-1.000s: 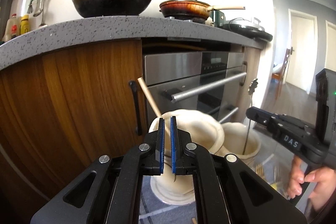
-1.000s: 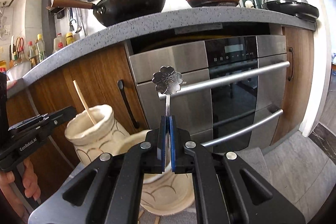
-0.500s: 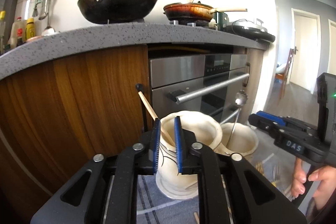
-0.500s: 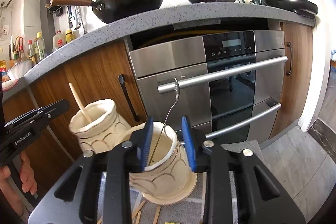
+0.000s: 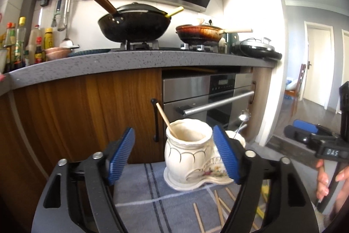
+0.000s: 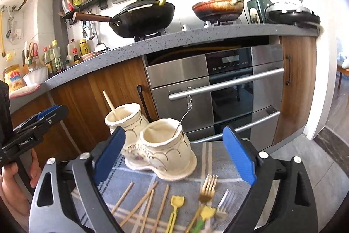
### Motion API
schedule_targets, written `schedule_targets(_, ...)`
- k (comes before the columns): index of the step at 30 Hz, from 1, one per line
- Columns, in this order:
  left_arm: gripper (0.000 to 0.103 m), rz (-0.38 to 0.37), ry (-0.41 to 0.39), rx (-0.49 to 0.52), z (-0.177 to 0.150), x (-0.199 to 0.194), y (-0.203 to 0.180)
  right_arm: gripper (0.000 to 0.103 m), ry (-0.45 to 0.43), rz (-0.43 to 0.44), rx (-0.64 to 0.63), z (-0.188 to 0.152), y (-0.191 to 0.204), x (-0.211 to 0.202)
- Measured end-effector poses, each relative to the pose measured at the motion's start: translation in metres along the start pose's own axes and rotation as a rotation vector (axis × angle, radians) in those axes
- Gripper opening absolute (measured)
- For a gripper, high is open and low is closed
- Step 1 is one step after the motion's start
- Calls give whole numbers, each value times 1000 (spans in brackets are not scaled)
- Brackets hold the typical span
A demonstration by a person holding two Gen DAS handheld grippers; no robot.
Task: Organize utensils
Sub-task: 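Move both open tools back over the remaining utensils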
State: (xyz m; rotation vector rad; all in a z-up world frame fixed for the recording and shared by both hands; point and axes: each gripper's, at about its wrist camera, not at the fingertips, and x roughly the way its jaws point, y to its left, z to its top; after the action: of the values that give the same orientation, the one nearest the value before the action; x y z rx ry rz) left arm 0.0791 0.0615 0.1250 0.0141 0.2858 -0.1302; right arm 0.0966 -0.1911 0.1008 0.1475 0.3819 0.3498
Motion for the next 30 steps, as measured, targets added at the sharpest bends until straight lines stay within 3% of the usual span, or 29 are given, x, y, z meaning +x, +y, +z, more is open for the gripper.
schedule_targets(6,95,31,-12,-5,-10,-31,-5,98,6,-36,-23,-11,2,-34)
schedule_targets(18,97,22,59,17,-51,-44,-25,98,110,-119,-4,-50,-22,-57)
schedule_targets(24,97,30,212,2,-87,-19,-26,98,233,-193,-23,-75,-35,-41)
schedule_targets(27,97,52,307,5,-105,-1,-24,97,342,-234,-17,-93,-44,-21)
schedule_targets(30,97,59,386,8,-120,13,-23,91,400,-231,-7,-105,-48,-9)
